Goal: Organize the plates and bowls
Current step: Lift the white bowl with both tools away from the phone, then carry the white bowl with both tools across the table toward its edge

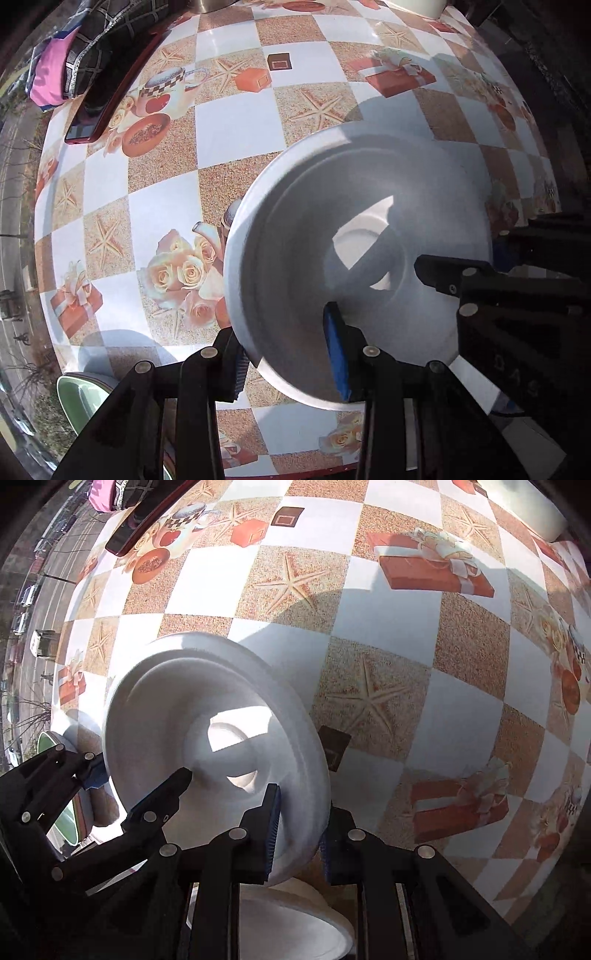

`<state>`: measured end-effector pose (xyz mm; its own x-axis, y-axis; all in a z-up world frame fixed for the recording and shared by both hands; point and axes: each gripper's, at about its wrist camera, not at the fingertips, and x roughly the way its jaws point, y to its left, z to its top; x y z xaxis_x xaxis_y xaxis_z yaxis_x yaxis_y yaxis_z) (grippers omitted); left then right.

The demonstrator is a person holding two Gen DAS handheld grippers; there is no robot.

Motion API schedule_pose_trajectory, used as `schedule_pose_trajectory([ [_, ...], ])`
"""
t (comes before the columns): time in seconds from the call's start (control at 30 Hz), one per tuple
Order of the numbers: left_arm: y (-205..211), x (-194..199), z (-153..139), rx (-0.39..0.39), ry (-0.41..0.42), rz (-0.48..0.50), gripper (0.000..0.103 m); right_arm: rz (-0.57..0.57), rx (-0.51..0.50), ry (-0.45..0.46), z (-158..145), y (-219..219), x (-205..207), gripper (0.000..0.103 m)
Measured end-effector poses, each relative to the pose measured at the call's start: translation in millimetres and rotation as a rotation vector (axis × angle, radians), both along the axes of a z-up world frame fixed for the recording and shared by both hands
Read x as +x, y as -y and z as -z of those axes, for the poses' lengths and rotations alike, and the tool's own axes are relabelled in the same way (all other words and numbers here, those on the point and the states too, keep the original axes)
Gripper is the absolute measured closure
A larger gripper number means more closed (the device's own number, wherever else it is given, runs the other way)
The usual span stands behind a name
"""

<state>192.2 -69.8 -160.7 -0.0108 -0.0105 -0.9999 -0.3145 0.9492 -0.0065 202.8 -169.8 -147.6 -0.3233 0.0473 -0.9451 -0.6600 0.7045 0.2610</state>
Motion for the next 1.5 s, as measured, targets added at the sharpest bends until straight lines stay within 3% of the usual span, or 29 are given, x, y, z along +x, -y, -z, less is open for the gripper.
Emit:
schedule_pose_trajectory([
  [0.13,-2,-11,-17,0.000,0.035,0.002,0.063,0.022,0.007,0.026,-18,-2,16,0.082],
  [0.33,-13,-20,-44,0.009,0.084,0.042,0.063,0.063,0.021,0.048,-44,20,8,0.082],
  [0.47,19,-22,-65,0.008,0.112,0.071,0.063,0.090,0.025,0.063,-58,26,13,0.082],
  [0.53,34,-29,-74,0.008,0.122,0.094,0.063,0.110,0.023,0.066,-63,32,51,0.082],
  [0.57,43,-30,-78,0.007,0.125,0.106,0.063,0.118,0.022,0.069,-65,36,50,0.082],
  [0.93,87,-46,-90,-0.006,0.145,0.251,0.063,0.197,0.000,0.112,-80,59,41,0.082],
  [1.5,117,-56,-107,-0.014,0.189,0.405,0.063,0.313,-0.013,0.089,-98,105,5,0.080],
])
